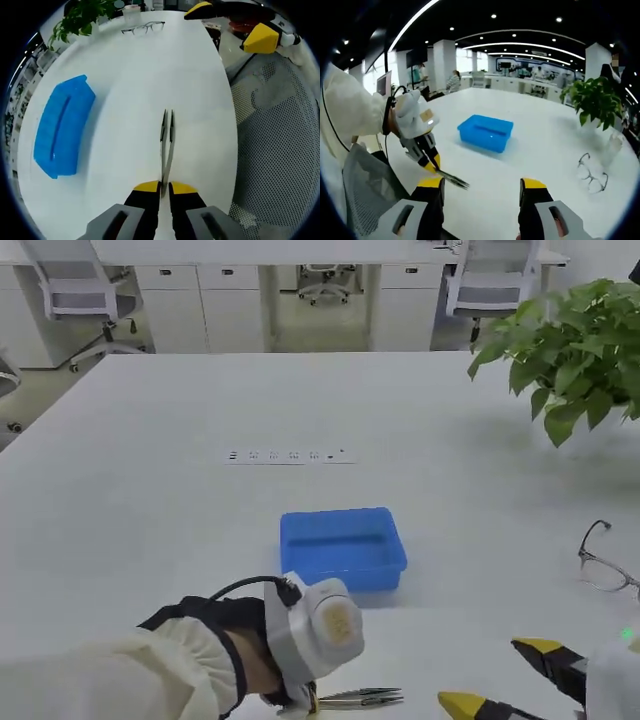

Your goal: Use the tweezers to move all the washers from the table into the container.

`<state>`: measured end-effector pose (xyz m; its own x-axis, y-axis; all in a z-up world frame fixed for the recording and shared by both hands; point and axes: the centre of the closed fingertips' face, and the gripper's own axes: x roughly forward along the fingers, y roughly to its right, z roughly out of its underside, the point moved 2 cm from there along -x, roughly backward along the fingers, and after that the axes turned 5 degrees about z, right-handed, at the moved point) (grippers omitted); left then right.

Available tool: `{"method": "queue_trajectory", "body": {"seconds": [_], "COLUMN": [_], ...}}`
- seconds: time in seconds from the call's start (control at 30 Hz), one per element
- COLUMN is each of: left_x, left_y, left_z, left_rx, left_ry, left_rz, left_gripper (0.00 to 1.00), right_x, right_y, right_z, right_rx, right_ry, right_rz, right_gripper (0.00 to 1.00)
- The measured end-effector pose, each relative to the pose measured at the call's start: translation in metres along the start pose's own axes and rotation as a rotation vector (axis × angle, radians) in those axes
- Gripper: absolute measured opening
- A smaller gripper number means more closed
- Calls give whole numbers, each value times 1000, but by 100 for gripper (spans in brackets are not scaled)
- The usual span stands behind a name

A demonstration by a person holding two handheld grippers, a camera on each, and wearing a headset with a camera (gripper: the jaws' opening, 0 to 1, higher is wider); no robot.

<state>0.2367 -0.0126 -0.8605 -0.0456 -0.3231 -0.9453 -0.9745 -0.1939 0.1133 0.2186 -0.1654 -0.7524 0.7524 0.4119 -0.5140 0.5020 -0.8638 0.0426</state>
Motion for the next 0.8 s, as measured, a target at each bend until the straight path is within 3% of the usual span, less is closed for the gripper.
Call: {"method": "queue_trajectory", "body": {"seconds": [0.17,0.33,0.4,0.5,0.53,0.57,0.6,0.67,0.8], "left_x": [-5,-24,-37,-61,-69,-73,-81,-93,-110], "left_y": [-3,-8,-9,-11,-10,-8,-9,-11,-6], "left_z": [6,5,8,10,13,16,19,27,38], "left_rx": [-64,-202,-271,-372,-436,-476,-497,-528,-583], "left_ry": [50,208,272,404,457,474,518,557,619], "left_rz": [-37,-105,-135,-203,-217,-219,-253,-321,-397], "left_gripper": [15,24,32,49,54,59,63,66,78], "right_x": [0,0,0,1,0,0,-1,-1,-1], "right_y": [8,10,10,11,12,12,14,15,15], "right_z": [1,1,1,1,1,0,-2,-2,-3], "right_rx": [54,89,88,77,75,76,81,93,97], "right_ry": [5,13,15,10,9,15,30,33,39], "right_rz": [13,23,26,42,44,46,49,51,54], "right_gripper": [69,78,81,87,88,87,87,89,91]}}
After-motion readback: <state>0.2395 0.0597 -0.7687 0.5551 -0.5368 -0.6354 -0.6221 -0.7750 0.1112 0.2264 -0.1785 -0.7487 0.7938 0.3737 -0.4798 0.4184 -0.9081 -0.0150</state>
